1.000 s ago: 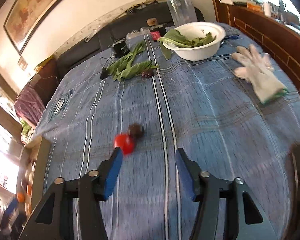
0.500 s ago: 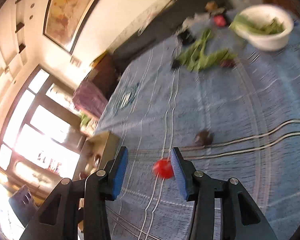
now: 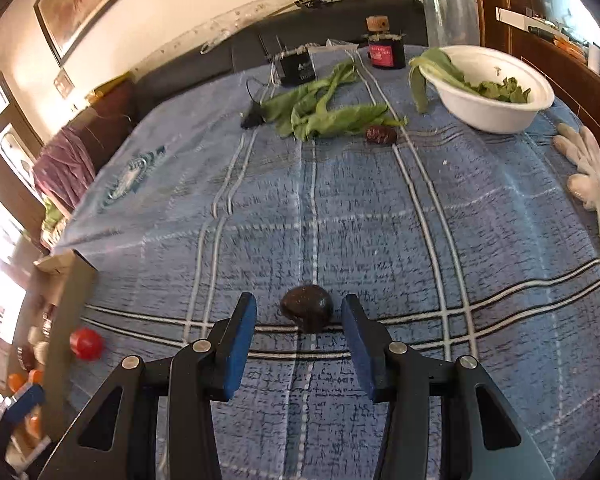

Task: Organize fruits
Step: 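Grasp the red cherry tomato with the left tool while the right tool grasps the dark plum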

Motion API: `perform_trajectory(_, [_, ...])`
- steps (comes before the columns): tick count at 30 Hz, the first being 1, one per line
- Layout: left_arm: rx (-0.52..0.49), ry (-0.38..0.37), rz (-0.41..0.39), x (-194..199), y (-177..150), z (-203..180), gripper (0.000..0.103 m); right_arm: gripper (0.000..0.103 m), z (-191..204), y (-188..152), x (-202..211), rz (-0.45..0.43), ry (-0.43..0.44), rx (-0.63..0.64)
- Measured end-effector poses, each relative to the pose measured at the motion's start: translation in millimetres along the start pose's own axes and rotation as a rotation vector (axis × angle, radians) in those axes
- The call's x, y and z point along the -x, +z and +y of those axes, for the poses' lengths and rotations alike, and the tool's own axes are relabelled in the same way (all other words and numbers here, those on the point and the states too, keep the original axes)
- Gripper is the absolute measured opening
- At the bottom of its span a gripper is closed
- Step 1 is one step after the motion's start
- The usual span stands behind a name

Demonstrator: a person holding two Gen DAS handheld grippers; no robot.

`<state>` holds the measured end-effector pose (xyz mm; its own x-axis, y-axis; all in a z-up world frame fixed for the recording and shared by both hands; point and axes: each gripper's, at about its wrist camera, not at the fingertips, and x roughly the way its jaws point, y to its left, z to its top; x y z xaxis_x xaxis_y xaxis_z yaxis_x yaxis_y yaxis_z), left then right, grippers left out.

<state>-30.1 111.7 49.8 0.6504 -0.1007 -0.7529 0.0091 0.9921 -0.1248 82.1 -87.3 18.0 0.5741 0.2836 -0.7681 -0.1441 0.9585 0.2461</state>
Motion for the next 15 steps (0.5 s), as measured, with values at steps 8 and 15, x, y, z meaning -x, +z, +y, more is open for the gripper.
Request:
perform_trajectory(8, [0.076,-0.026,0.094,-43,21,11,0.082,0.03,-12,4,-5,-0.01,0.007,0.001])
perform_trajectory(15, [0.031,-0.222,0.063,2,28,8,0.078,0.03,-22,3,-4,0.006,0.073,-0.053])
